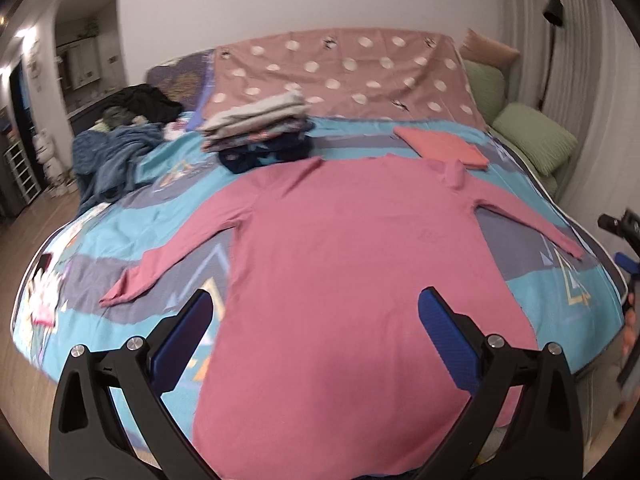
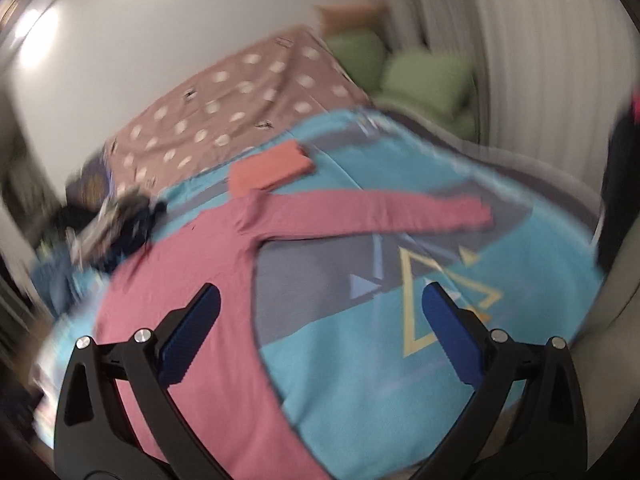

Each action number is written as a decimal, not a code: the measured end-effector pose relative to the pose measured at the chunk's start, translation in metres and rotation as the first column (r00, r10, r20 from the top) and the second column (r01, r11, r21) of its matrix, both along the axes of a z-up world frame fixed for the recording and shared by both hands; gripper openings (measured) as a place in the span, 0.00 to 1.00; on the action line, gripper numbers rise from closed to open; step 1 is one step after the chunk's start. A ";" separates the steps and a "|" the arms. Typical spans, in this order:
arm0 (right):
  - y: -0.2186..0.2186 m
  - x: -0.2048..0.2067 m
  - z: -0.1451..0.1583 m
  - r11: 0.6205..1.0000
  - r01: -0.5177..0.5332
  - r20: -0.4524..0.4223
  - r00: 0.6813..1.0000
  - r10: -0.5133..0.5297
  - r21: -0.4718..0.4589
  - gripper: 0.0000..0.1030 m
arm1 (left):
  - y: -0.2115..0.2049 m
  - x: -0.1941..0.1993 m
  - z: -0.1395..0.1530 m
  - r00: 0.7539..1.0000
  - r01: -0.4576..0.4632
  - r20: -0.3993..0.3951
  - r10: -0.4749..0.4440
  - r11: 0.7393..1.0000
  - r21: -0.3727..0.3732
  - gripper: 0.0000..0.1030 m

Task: Fold small clothes
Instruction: 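Grasp the pink shirt's sleeve cuff with the right gripper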

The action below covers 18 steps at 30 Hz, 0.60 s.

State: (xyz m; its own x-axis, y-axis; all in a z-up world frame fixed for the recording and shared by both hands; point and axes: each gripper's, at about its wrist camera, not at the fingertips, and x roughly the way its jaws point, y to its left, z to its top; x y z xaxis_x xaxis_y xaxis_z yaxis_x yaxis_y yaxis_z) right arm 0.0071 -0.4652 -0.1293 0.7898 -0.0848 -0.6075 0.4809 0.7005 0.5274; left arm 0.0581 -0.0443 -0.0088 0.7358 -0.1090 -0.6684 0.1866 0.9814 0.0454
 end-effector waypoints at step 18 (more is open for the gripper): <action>-0.233 0.057 -0.172 0.705 0.375 -0.039 0.895 -0.444 0.602 0.36 | -0.163 0.153 -0.046 0.939 0.282 -0.221 -0.263 0.958 0.059 0.99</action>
State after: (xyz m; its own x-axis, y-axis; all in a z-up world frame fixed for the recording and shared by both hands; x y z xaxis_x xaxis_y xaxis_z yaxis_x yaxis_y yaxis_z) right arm 0.0639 -0.6984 -0.3011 0.8210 -0.0741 -0.5661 0.5669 -0.0117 0.8237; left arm 0.2116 -0.2070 -0.0545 0.5294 -0.2192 -0.8195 0.4606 0.8855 0.0607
